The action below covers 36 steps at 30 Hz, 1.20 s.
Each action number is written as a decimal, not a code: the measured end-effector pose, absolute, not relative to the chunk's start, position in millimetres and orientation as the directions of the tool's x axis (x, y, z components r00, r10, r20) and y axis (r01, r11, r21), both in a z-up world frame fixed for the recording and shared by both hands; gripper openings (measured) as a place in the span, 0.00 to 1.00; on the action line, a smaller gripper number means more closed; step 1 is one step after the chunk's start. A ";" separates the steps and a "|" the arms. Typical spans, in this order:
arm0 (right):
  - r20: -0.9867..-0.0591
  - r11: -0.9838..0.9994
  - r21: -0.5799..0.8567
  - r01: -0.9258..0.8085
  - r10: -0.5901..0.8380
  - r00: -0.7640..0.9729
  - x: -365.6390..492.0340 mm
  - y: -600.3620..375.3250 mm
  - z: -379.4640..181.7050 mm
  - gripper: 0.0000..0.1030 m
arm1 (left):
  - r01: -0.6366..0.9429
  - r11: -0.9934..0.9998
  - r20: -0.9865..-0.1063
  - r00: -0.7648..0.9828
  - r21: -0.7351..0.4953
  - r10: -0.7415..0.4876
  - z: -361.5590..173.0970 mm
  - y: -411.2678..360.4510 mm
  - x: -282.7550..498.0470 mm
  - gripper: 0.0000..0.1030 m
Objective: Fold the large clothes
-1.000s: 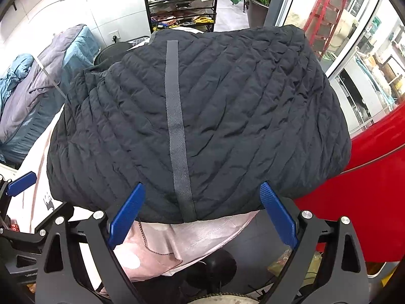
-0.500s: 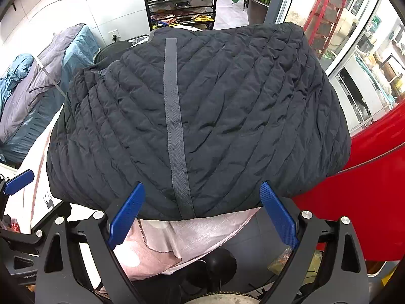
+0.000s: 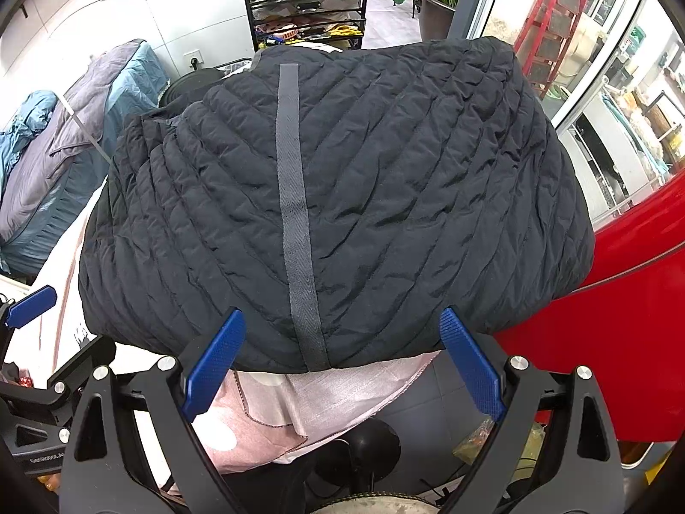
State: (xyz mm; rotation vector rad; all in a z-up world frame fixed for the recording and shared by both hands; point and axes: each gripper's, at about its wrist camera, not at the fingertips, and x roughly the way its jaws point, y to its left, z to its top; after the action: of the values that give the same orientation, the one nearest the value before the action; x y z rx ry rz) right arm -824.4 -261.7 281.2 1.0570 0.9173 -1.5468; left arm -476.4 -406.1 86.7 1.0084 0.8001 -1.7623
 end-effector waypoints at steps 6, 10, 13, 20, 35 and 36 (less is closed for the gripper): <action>-0.944 -0.202 -0.050 0.978 -0.309 -0.112 -823.5 -261.9 281.2 0.88 | 0.928 -0.362 -0.888 -0.235 -0.085 -0.395 87.4 -406.6 -476.1 0.94; -0.943 -0.194 -0.052 0.980 -0.314 -0.112 -820.9 -262.4 282.7 0.88 | 0.928 -0.361 -0.887 -0.240 -0.091 -0.394 88.0 -406.0 -474.7 0.94; -0.944 -0.193 -0.050 0.980 -0.310 -0.110 -820.4 -262.5 281.1 0.88 | 0.928 -0.361 -0.890 -0.238 -0.091 -0.388 86.9 -405.7 -476.0 0.94; -0.946 -0.202 -0.048 0.978 -0.305 -0.109 -822.9 -260.6 278.5 0.88 | 0.929 -0.367 -0.890 -0.208 -0.050 -0.406 87.2 -402.6 -482.7 0.94; -0.948 -0.200 -0.046 0.979 -0.300 -0.106 -823.7 -264.0 276.4 0.88 | 0.929 -0.366 -0.893 -0.200 -0.043 -0.403 82.1 -404.5 -482.2 0.94; -0.948 -0.200 -0.045 0.979 -0.301 -0.105 -823.9 -264.1 276.3 0.88 | 0.929 -0.366 -0.889 -0.208 -0.050 -0.408 82.6 -403.9 -481.1 0.94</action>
State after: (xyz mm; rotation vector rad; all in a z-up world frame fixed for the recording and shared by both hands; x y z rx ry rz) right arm -823.9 -264.1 276.3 1.0661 0.9282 -1.5374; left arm -481.1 -403.9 82.6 1.0267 0.7623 -1.7458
